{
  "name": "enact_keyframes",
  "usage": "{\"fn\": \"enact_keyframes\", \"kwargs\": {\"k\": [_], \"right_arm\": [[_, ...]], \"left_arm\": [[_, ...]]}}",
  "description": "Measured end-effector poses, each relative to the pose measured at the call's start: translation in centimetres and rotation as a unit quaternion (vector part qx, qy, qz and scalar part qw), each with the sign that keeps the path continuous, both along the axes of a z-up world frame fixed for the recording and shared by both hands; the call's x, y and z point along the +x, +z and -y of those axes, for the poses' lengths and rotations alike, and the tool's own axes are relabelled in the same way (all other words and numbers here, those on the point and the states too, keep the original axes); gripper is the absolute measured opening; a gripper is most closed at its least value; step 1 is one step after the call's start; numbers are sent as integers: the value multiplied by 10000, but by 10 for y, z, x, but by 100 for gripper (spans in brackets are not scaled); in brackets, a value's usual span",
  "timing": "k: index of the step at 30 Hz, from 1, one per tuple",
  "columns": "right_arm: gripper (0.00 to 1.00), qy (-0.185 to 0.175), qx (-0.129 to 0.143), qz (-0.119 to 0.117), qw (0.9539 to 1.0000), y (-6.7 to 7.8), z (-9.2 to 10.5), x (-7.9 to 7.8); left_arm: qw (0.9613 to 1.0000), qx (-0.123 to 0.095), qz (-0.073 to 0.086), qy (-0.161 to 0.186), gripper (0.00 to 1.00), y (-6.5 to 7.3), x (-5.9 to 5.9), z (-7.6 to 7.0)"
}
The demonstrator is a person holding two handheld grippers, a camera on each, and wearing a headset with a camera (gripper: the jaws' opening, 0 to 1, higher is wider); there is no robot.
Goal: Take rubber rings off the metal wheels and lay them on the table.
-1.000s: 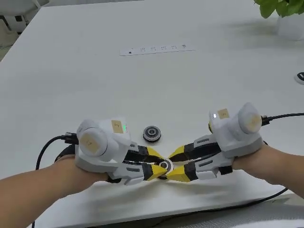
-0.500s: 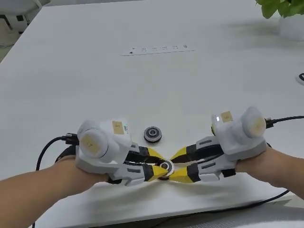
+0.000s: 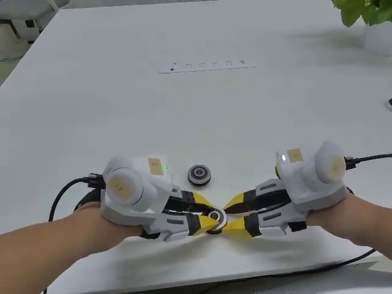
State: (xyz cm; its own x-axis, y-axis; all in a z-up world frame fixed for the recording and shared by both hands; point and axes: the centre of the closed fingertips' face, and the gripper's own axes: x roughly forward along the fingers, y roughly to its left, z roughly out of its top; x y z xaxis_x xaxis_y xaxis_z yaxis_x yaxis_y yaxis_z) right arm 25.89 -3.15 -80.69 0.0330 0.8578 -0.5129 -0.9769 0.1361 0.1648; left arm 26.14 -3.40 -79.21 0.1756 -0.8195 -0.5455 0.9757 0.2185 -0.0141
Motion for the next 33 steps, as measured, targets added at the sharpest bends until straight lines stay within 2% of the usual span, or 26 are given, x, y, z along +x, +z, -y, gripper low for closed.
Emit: {"fn": "enact_keyframes", "kwargs": {"k": [11,13,21,23,30,33], "right_arm": [[16,-6,-71,15,10000,-1,0,0],[13,-1,-139,23,9999,-3,2,0],[7,-119,-129,-162,9997,-4,3,3],[0,-120,-152,-180,9996,-5,4,3],[0,-331,-61,-463,9984,-5,3,5],[0,-531,51,-770,9956,-4,4,5]], "left_arm": [[10000,-10,29,17,12,0,0,0],[10000,-6,32,20,12,0,0,0],[10000,1,46,27,12,0,0,0],[10000,6,50,30,12,0,0,-1],[10000,30,75,18,12,0,0,-1],[10000,42,89,9,12,0,1,-1]]}}
